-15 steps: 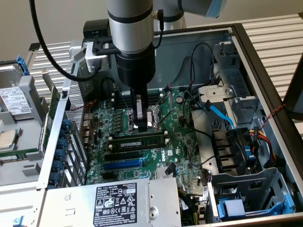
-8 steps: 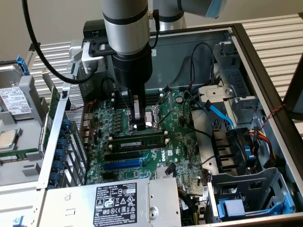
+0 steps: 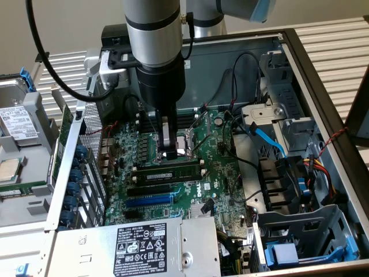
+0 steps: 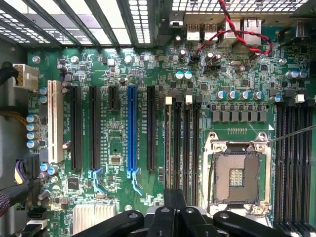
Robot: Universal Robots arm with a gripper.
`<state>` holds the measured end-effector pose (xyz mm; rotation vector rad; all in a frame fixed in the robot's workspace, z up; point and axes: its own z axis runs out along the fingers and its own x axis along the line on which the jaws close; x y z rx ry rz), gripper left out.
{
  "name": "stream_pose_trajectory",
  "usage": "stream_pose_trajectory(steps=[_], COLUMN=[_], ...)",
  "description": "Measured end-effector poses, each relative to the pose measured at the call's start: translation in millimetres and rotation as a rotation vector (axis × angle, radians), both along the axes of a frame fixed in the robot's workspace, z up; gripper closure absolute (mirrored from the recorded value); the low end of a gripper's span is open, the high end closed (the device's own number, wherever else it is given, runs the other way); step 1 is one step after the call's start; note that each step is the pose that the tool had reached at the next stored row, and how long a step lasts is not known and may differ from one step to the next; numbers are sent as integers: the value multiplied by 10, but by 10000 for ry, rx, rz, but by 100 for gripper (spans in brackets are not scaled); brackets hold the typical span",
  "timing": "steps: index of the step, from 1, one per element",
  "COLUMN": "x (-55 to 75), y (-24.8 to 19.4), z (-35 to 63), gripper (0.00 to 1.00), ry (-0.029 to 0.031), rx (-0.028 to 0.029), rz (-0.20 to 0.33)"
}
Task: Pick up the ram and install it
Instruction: 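Press down the ram until it locks into place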
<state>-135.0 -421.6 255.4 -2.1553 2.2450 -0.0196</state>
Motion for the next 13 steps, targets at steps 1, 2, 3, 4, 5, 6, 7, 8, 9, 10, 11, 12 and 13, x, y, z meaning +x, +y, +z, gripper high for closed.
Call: stream_pose_trajectory(steps=[1,2,3,4,5,6,7,8,9,10,11,12,13], x=[0,0,0,0,0,0,0,0,0,0,0,0,0], y=[0,1,3,5,7,9,11,13,15,16,17,17,19], z=[0,0,-2,-8,-16,-25,-35,-47,-58,-70,-79,-87,-89], gripper=[89,89,89,89,89,89,89,89,89,89,89,89,89], ry=[13,28,41,58,80,99,117,136,163,191,223,259,298], rx=[-9,-20,-27,-37,-55,-72,-84,-91,-97,-101,-113,-127,-136], rz=[-23,-45,-62,-80,-95,-111,-125,-136,-143,-145,-146,-144,-144])
